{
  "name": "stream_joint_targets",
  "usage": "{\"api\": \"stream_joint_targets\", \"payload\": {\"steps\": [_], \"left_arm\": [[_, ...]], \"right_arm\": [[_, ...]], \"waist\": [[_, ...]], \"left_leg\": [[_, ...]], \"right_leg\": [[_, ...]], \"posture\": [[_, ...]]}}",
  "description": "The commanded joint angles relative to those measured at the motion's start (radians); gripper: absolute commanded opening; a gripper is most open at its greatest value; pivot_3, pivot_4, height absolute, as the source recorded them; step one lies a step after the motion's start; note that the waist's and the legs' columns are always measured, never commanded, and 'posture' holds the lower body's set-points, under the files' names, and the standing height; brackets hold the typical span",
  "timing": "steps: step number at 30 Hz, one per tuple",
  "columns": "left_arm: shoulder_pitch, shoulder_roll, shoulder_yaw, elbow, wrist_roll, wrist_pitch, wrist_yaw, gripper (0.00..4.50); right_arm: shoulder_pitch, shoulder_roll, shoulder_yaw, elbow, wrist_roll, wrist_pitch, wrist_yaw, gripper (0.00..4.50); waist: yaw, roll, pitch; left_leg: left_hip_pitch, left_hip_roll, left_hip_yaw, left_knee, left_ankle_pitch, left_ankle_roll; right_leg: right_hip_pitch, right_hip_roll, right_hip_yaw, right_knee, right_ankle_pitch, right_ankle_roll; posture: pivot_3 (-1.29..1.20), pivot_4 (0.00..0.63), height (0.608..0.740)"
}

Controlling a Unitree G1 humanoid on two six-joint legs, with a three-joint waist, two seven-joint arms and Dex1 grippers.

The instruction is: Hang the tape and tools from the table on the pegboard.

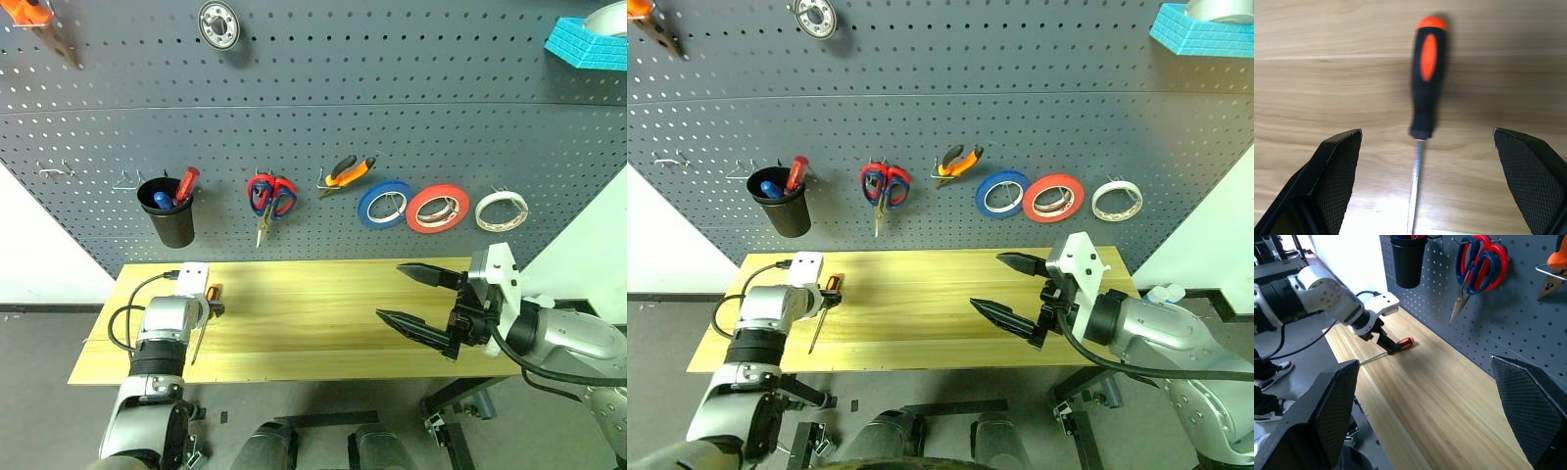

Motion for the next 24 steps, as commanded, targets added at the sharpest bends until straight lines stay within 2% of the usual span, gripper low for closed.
{"api": "stream_joint_targets", "payload": {"steps": [1, 10, 18, 24], "left_arm": [[-0.038, 0.033, -0.005, 0.046, -0.015, -0.010, -0.037, 4.49], [-0.110, 0.069, -0.048, 0.272, -0.028, -0.087, -0.145, 4.49], [-0.197, 0.080, -0.072, 0.441, -0.019, -0.203, -0.172, 4.49], [-0.229, 0.086, -0.076, 0.521, -0.018, -0.247, -0.177, 4.49]], "right_arm": [[-0.003, -0.013, -0.027, -0.033, 0.018, -0.009, -0.004, 4.50], [0.006, -0.027, -0.032, -0.040, 0.029, 0.002, -0.011, 4.50], [0.049, -0.053, -0.069, -0.063, 0.061, 0.018, -0.019, 4.50], [0.069, -0.064, -0.090, -0.071, 0.078, 0.024, -0.023, 4.50]], "waist": [[0.000, 0.000, 0.000], [0.000, 0.000, 0.000], [-0.004, -0.004, 0.003], [-0.026, -0.006, 0.004]], "left_leg": [[0.000, 0.000, 0.000, 0.000, 0.000, 0.000], [0.000, 0.000, 0.000, 0.000, 0.000, 0.000], [-0.002, 0.000, 0.000, -0.001, 0.000, 0.000], [-0.002, 0.000, 0.000, -0.002, 0.000, 0.000]], "right_leg": [[0.000, 0.000, 0.000, 0.000, 0.000, 0.000], [0.000, 0.000, 0.001, 0.000, 0.000, 0.000], [-0.001, -0.001, 0.001, -0.001, 0.000, 0.000], [0.000, -0.001, 0.001, -0.001, 0.000, 0.000]], "posture": [[-0.14, 0.074, 0.717], [-0.16, 0.089, 0.717], [-0.18, 0.107, 0.717], [-0.19, 0.116, 0.717]]}}
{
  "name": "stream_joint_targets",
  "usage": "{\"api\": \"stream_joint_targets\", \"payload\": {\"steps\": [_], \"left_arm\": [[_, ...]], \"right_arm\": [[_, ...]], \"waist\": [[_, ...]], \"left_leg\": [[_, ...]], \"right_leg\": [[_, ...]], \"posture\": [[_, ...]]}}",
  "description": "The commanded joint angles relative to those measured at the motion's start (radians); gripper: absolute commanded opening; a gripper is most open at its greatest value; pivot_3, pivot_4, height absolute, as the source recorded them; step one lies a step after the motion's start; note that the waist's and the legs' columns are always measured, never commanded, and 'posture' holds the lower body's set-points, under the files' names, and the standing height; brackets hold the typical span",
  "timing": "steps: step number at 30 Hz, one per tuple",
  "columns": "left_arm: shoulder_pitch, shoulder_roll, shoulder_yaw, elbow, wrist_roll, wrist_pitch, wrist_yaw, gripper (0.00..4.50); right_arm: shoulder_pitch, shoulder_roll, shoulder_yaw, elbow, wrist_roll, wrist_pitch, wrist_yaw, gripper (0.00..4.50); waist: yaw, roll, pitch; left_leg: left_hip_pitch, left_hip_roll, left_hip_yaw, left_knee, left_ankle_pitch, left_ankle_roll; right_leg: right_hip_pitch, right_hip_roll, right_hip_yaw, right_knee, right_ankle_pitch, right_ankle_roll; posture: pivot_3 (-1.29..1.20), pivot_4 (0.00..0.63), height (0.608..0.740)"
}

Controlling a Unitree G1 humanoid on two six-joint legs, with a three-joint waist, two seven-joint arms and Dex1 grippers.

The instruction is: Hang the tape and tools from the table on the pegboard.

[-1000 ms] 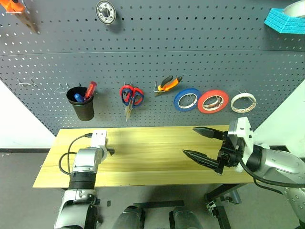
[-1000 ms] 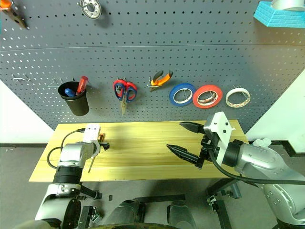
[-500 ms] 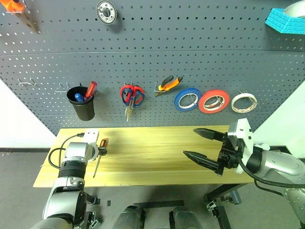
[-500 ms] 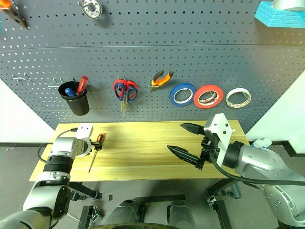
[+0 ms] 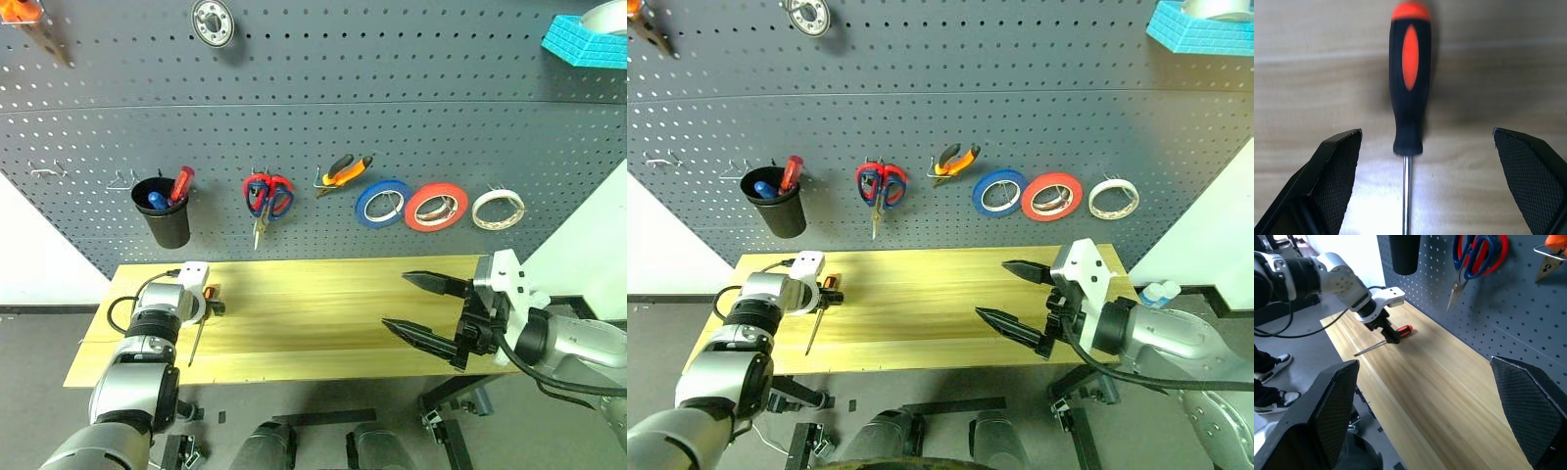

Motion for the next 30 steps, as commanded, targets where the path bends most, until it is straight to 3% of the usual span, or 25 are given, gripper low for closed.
{"api": "stream_joint_targets", "payload": {"steps": [1, 12, 20, 29, 30], "left_arm": [[-0.028, 0.013, -0.006, 0.030, 0.007, -0.032, -0.004, 4.49], [0.000, 0.014, 0.001, 0.050, -0.008, -0.034, 0.004, 4.49], [0.054, 0.009, 0.009, -0.019, -0.024, 0.008, 0.011, 4.49], [0.125, 0.007, 0.022, -0.146, -0.033, 0.091, 0.044, 4.49], [0.134, 0.008, 0.023, -0.160, -0.032, 0.099, 0.047, 4.32]], "right_arm": [[0.004, -0.018, -0.042, -0.032, 0.026, 0.000, -0.006, 4.50], [0.034, -0.068, -0.115, -0.058, 0.128, 0.036, -0.005, 4.50], [0.038, -0.112, -0.129, -0.058, 0.193, 0.062, -0.004, 4.50], [0.025, -0.125, -0.106, -0.040, 0.189, 0.061, -0.001, 4.50], [0.022, -0.124, -0.101, -0.039, 0.186, 0.060, -0.002, 4.50]], "waist": [[-0.004, -0.001, 0.001], [-0.025, -0.007, 0.025], [-0.025, -0.001, 0.048], [-0.027, 0.001, 0.059], [-0.027, 0.001, 0.059]], "left_leg": [[0.000, 0.000, 0.000, 0.000, 0.000, 0.000], [-0.002, 0.000, 0.000, -0.001, 0.000, 0.000], [-0.002, 0.000, 0.000, -0.003, 0.000, 0.001], [-0.002, 0.000, 0.001, -0.004, -0.001, 0.003], [-0.002, 0.000, 0.001, -0.004, -0.002, 0.003]], "right_leg": [[0.000, 0.000, 0.000, 0.000, 0.000, 0.000], [0.000, -0.001, 0.000, -0.001, 0.000, 0.000], [0.000, -0.001, 0.000, -0.004, 0.000, 0.000], [0.001, -0.002, 0.000, -0.007, 0.000, 0.000], [0.001, -0.002, 0.001, -0.008, 0.000, 0.000]], "posture": [[-0.20, 0.119, 0.717], [-0.23, 0.175, 0.717], [-0.24, 0.214, 0.717], [-0.23, 0.210, 0.717], [-0.22, 0.209, 0.717]]}}
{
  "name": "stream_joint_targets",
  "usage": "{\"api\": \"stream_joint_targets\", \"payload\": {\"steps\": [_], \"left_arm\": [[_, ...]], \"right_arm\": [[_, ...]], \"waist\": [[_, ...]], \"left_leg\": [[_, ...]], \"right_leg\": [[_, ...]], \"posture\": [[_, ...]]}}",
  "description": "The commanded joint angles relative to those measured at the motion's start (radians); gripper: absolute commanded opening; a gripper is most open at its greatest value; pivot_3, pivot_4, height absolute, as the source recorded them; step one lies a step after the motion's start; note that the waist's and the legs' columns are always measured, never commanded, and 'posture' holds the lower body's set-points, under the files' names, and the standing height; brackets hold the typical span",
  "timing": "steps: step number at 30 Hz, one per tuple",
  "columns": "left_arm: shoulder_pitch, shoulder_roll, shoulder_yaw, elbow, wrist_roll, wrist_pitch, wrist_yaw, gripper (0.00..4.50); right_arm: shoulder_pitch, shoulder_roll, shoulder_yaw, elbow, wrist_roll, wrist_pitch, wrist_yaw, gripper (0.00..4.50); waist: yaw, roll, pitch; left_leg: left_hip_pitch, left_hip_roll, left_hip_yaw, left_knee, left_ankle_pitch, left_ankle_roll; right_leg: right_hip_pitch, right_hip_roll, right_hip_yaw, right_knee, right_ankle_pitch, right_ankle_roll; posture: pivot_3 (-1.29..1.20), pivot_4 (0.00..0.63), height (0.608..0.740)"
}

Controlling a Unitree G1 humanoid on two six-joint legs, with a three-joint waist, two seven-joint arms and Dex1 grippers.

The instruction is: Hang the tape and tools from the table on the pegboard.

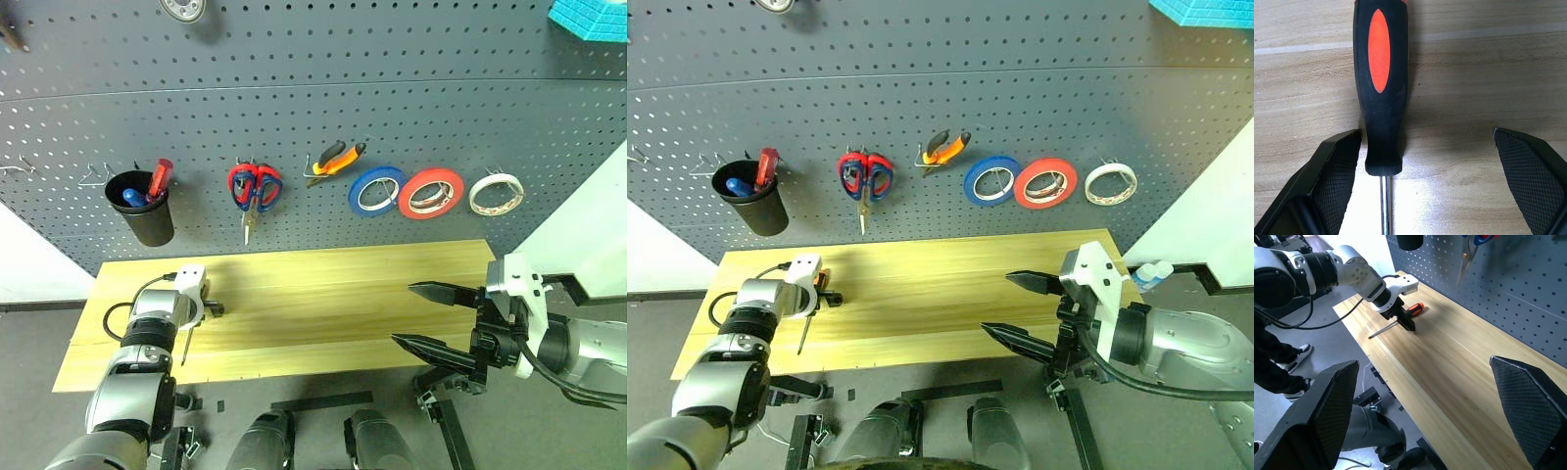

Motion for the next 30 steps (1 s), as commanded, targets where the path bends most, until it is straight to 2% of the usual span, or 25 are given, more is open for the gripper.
{"api": "stream_joint_targets", "payload": {"steps": [1, 3, 10, 12, 13, 23, 30], "left_arm": [[0.051, 0.006, 0.002, -0.027, 0.007, 0.054, 0.028, 4.12], [0.060, 0.007, 0.006, -0.040, 0.009, 0.059, 0.037, 3.60], [0.079, 0.005, 0.002, -0.074, 0.009, 0.068, 0.038, 1.29], [0.086, 0.001, -0.006, -0.086, 0.010, 0.066, 0.034, 0.71], [0.089, 0.000, -0.007, -0.090, 0.011, 0.066, 0.034, 0.55], [0.118, -0.005, -0.010, -0.151, 0.007, 0.060, 0.040, 0.56], [0.230, -0.024, -0.037, -0.323, 0.010, 0.034, 0.032, 0.56]], "right_arm": [[-0.018, -0.007, 0.003, -0.005, 0.010, -0.007, 0.002, 4.50], [-0.022, -0.005, 0.009, -0.006, 0.007, -0.008, 0.000, 4.50], [-0.016, -0.006, 0.004, -0.013, 0.014, -0.004, -0.006, 4.50], [-0.012, -0.007, 0.001, -0.015, 0.016, -0.003, -0.007, 4.50], [-0.010, -0.007, 0.000, -0.016, 0.017, -0.002, -0.008, 4.50], [-0.004, -0.006, 0.009, -0.013, 0.006, -0.007, -0.010, 4.50], [-0.020, 0.005, 0.043, 0.000, -0.018, -0.019, -0.010, 4.50]], "waist": [[0.000, 0.000, 0.000], [0.001, 0.000, 0.000], [0.002, 0.001, 0.002], [0.002, 0.002, 0.004], [0.002, 0.003, 0.005], [0.002, 0.004, 0.010], [0.003, 0.003, 0.012]], "left_leg": [[0.000, 0.000, 0.000, 0.000, 0.000, 0.000], [0.000, 0.000, 0.000, 0.000, 0.000, 0.000], [0.000, 0.000, 0.000, -0.001, 0.000, 0.000], [0.000, 0.000, 0.000, -0.001, 0.000, 0.001], [0.000, 0.000, 0.000, -0.002, 0.000, 0.001], [0.000, 0.000, 0.001, -0.005, 0.000, 0.001], [0.000, 0.000, 0.002, -0.011, 0.000, 0.001]], "right_leg": [[0.000, 0.000, 0.000, 0.000, 0.000, 0.000], [0.000, 0.000, 0.000, -0.001, 0.000, 0.000], [0.000, 0.000, 0.000, -0.002, 0.000, 0.000], [0.000, 0.000, 0.000, -0.003, 0.000, 0.000], [0.000, 0.000, 0.000, -0.004, 0.000, 0.000], [0.000, -0.001, 0.000, -0.006, 0.000, 0.000], [-0.001, -0.002, 0.001, -0.008, 0.000, 0.000]], "posture": [[-0.22, 0.208, 0.717], [-0.22, 0.209, 0.717], [-0.23, 0.216, 0.717], [-0.23, 0.216, 0.717], [-0.23, 0.218, 0.717], [-0.23, 0.218, 0.717], [-0.21, 0.201, 0.717]]}}
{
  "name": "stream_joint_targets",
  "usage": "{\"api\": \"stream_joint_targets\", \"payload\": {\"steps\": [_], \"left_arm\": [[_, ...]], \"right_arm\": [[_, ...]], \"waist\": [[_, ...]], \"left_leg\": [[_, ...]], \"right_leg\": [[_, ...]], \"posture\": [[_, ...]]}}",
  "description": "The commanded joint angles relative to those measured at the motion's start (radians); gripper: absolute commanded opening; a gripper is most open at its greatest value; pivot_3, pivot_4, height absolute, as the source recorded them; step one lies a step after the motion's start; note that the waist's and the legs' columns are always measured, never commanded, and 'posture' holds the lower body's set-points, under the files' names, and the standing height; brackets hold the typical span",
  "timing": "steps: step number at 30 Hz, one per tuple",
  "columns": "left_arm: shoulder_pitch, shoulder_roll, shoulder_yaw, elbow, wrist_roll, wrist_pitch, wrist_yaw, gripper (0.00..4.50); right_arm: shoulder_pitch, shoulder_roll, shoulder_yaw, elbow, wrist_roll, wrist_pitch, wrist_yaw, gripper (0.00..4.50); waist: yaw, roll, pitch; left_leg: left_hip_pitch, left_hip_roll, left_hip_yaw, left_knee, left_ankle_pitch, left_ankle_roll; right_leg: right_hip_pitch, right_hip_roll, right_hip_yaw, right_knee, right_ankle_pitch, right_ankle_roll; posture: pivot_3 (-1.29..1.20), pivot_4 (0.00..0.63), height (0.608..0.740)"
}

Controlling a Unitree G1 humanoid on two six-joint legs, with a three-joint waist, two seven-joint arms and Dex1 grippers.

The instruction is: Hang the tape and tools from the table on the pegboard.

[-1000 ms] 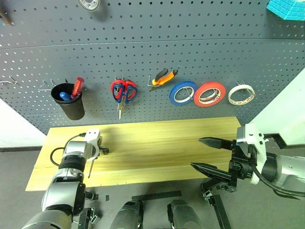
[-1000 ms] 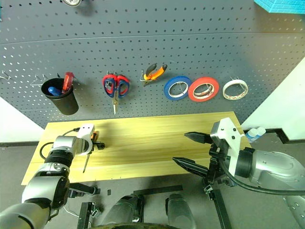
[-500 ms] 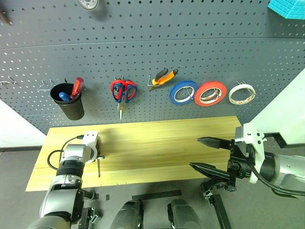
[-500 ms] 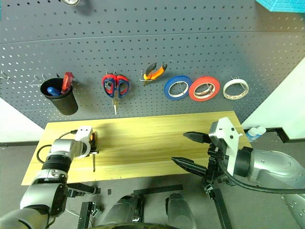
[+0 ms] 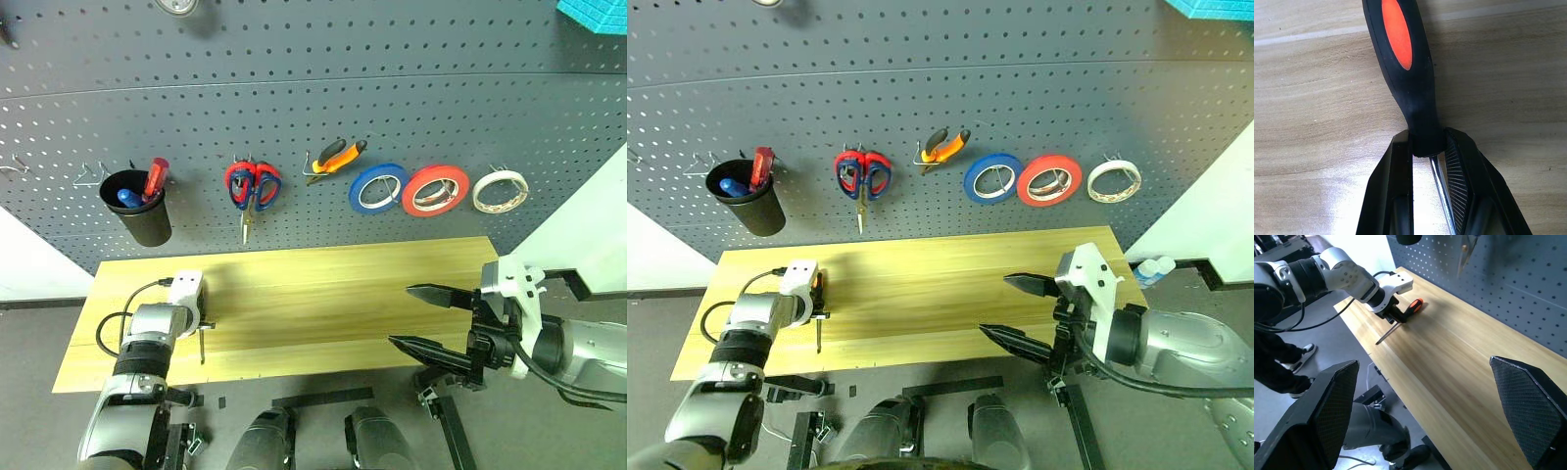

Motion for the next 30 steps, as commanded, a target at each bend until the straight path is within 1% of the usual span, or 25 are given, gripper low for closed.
{"api": "stream_joint_targets", "payload": {"steps": [1, 11, 17, 22, 30], "left_arm": [[0.066, -0.020, -0.023, -0.052, 0.007, 0.010, 0.007, 0.56], [0.192, -0.050, -0.042, -0.229, 0.011, -0.008, 0.024, 0.56], [0.255, -0.067, -0.049, -0.317, 0.012, -0.020, 0.031, 0.56], [0.272, -0.072, -0.065, -0.343, 0.021, -0.043, 0.032, 0.56], [0.268, -0.072, -0.091, -0.364, 0.031, -0.099, 0.022, 0.56]], "right_arm": [[-0.019, 0.007, 0.011, -0.002, -0.018, -0.021, 0.001, 4.50], [-0.059, 0.031, 0.069, 0.036, -0.086, -0.047, 0.023, 4.50], [-0.073, 0.043, 0.090, 0.048, -0.110, -0.058, 0.030, 4.50], [-0.081, 0.054, 0.105, 0.053, -0.128, -0.063, 0.032, 4.50], [-0.085, 0.065, 0.111, 0.060, -0.148, -0.066, 0.039, 4.50]], "waist": [[0.001, 0.000, 0.000], [0.004, 0.001, -0.001], [0.010, 0.002, -0.002], [0.024, 0.001, -0.002], [0.027, 0.001, -0.002]], "left_leg": [[0.000, 0.000, 0.000, -0.001, 0.000, 0.000], [0.000, 0.000, 0.001, -0.002, 0.000, 0.000], [0.000, 0.000, 0.001, -0.002, 0.000, 0.000], [0.001, 0.000, 0.001, -0.002, 0.000, 0.000], [0.001, -0.001, 0.001, -0.002, 0.000, 0.000]], "right_leg": [[0.000, 0.000, 0.000, -0.001, 0.000, 0.000], [0.000, 0.000, 0.000, -0.002, 0.000, 0.000], [0.000, 0.000, -0.001, -0.002, 0.000, 0.000], [0.000, 0.000, -0.001, -0.002, 0.000, 0.000], [0.000, 0.000, -0.001, -0.002, 0.000, 0.000]], "posture": [[-0.20, 0.199, 0.717], [-0.18, 0.161, 0.717], [-0.17, 0.154, 0.717], [-0.17, 0.148, 0.717], [-0.16, 0.141, 0.717]]}}
